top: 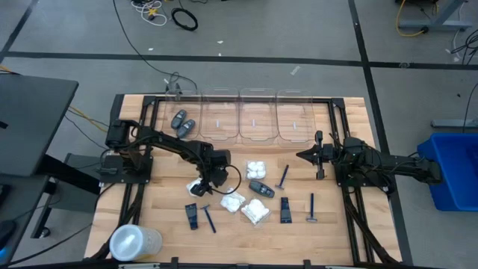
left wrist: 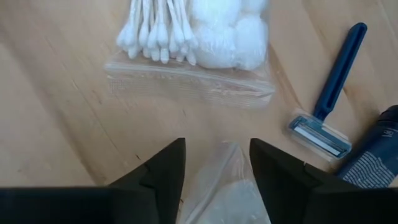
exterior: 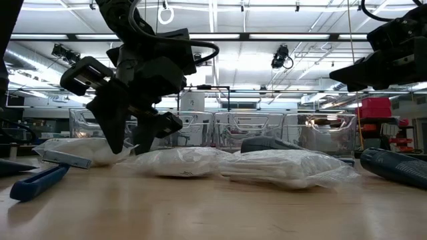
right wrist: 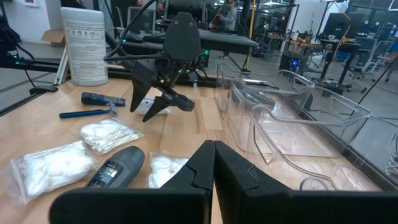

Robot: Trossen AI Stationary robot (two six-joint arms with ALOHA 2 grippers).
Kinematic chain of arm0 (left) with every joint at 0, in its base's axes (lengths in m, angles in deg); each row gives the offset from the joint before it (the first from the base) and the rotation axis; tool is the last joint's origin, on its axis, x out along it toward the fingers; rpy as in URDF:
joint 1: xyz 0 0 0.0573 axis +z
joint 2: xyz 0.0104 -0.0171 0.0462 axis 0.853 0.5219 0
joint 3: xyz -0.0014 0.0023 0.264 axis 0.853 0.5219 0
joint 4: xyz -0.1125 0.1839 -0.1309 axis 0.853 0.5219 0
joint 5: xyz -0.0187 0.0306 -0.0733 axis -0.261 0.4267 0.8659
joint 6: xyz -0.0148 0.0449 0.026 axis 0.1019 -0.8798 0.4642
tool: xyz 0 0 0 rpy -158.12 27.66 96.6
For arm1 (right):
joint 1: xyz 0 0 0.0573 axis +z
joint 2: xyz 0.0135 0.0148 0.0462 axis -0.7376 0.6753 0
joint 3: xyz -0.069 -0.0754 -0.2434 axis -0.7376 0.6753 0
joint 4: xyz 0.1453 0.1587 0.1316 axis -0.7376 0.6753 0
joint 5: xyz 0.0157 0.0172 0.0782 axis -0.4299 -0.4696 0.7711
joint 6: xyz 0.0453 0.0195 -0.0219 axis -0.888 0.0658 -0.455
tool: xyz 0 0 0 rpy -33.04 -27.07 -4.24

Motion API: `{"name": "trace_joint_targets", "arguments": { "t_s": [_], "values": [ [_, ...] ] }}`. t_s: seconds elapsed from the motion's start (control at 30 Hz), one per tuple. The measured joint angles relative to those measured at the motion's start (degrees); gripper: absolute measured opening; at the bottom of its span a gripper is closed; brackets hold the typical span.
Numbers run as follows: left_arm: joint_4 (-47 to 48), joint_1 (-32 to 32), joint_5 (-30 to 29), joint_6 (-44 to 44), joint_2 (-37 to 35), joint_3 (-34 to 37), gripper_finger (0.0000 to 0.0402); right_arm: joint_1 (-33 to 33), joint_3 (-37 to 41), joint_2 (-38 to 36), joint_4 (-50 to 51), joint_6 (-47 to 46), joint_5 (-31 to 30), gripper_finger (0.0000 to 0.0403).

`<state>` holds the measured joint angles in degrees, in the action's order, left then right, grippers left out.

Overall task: Pick & Place Travel size toiletries
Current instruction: Put the white vanity pack into the middle left transparent bin

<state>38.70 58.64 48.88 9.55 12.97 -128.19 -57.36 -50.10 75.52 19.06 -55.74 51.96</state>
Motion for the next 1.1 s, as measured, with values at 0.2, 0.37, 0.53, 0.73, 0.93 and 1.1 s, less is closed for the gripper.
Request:
{"name": "trace_joint_targets", "arguments": {
  "t_s": [0.2,0.37,0.53,0.73,0.93,1.1],
  "values": [
    [0.02,0.0,0.0,0.0,-0.02,0.0,0.016,0.01,0.0,0.0,0.0,0.0,0.02,0.0014],
    [0.02,0.02,-0.02,0.01,-0.02,0.0,0.0138,-0.01,0.0,0.0,0.0,0.0,0.0,0.0014],
    [0.02,0.02,-0.48,0.02,-0.02,0.0,0.0117,0.01,0.01,0.0,0.0,0.0,0.01,0.0014],
    [0.02,0.02,-0.49,0.0,-0.04,0.0,0.0095,0.01,0.0,0.0,0.0,0.0,0.0,0.0014],
    [0.01,0.0,-0.7,0.0,-0.04,0.0,0.007,-0.01,0.02,0.0,0.0,0.0,0.0,0.0014],
    [-0.02,0.0,-0.98,0.0,-0.04,0.0,0.005,0.0,0.01,0.0,0.0,0.0,0.01,0.0014]
  ]
}}
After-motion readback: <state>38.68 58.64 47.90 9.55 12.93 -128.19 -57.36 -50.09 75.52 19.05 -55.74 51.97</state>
